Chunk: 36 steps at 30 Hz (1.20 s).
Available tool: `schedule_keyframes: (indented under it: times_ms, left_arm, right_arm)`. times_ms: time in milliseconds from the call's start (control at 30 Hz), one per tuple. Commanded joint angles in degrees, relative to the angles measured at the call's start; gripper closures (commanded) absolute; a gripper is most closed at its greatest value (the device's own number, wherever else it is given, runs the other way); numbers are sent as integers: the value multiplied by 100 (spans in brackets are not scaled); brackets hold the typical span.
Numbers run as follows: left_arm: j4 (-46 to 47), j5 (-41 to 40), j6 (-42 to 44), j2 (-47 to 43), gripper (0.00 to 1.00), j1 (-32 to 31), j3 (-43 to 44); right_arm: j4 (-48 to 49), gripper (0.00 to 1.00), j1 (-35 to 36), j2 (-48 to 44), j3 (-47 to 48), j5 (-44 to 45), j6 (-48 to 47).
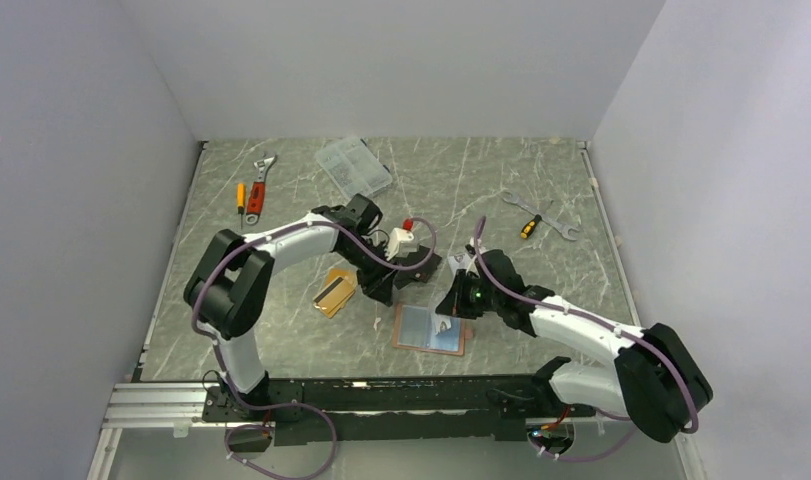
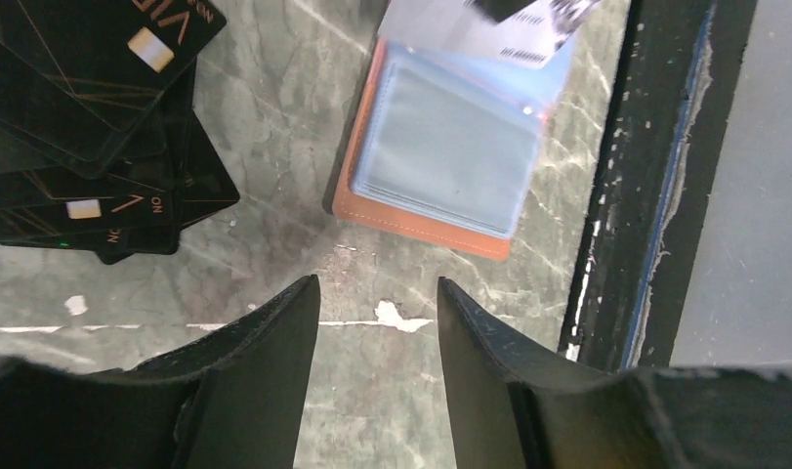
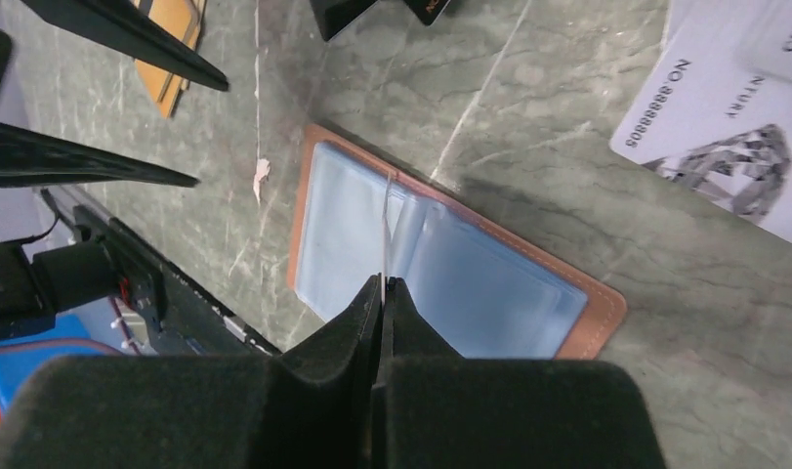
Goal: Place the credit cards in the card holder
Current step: Insert the credit card into the card holder.
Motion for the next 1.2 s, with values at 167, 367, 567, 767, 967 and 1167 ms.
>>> schedule_keyframes:
  times_ms: [167, 367, 567, 767, 967, 1167]
  left_arm:
    - [1095, 1983, -1585, -930, 39, 201, -140]
    - [4385, 2636, -4892, -1215, 38, 285, -1237]
    - [6759, 2928, -7035, -946, 41, 285, -1602]
    - [6762, 2968, -6963, -763, 46, 286, -1605]
    - [5879, 2928, -6193, -759, 50, 282, -1541]
    - [6831, 3006, -6943, -755, 71, 270, -1664]
  right_arm:
    - [2467, 100, 25, -841, -716, -674, 180]
    - [3229, 100, 35, -1345, -886, -349, 339]
    - [3682, 100, 39, -1259, -845, -264, 595]
    - [4122, 100, 40, -1128, -839, -317, 691]
    - [4480, 100, 28, -1042, -899, -291, 915]
    - [4705, 100, 26, -765, -828, -259, 1072]
